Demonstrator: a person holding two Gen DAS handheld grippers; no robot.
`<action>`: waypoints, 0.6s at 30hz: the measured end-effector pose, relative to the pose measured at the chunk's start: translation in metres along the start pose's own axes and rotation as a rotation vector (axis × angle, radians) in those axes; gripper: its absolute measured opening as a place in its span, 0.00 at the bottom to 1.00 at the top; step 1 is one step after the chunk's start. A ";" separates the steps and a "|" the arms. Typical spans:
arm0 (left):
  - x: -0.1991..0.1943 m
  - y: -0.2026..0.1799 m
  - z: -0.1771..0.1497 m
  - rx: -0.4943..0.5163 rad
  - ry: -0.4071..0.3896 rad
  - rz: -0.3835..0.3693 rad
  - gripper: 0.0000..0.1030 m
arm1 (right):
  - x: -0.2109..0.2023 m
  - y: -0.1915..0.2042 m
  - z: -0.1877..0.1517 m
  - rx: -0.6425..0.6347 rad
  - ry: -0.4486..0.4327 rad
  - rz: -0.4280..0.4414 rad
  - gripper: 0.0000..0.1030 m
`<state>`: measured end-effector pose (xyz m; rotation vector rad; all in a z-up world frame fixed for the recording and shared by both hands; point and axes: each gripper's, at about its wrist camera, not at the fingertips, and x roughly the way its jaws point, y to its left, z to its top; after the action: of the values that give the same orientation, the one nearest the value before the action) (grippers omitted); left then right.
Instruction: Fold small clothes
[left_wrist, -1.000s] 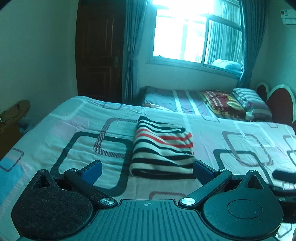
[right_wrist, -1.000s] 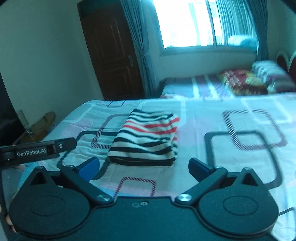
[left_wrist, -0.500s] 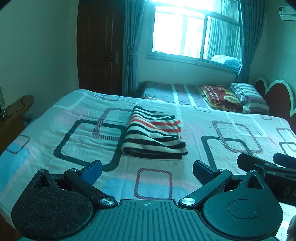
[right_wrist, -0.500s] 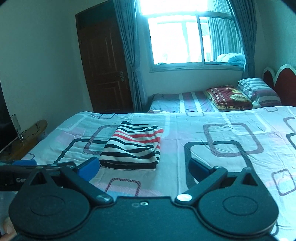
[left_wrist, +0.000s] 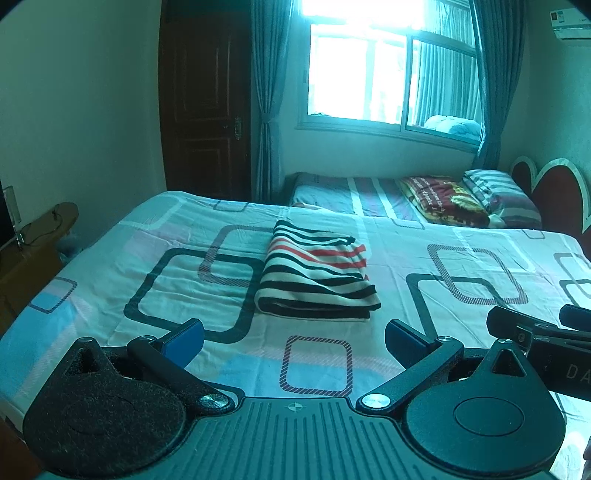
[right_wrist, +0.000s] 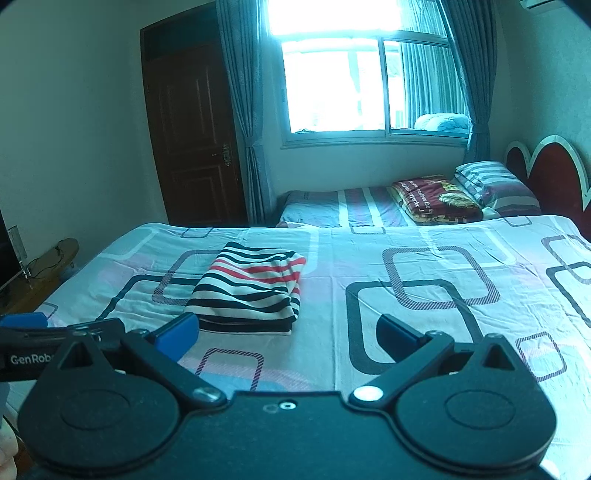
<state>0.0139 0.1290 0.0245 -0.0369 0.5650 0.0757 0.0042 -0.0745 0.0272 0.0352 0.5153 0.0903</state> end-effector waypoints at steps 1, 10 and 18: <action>-0.001 0.000 0.000 0.002 -0.002 0.001 1.00 | -0.001 0.000 0.000 0.002 0.001 0.001 0.99; -0.001 0.004 0.002 0.006 -0.001 0.008 1.00 | 0.001 0.005 0.000 0.000 0.001 0.007 0.99; 0.000 0.002 0.005 0.015 -0.009 0.021 1.00 | 0.005 0.010 0.002 -0.008 0.002 0.012 0.99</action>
<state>0.0166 0.1315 0.0287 -0.0163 0.5569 0.0921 0.0091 -0.0643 0.0271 0.0306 0.5165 0.1043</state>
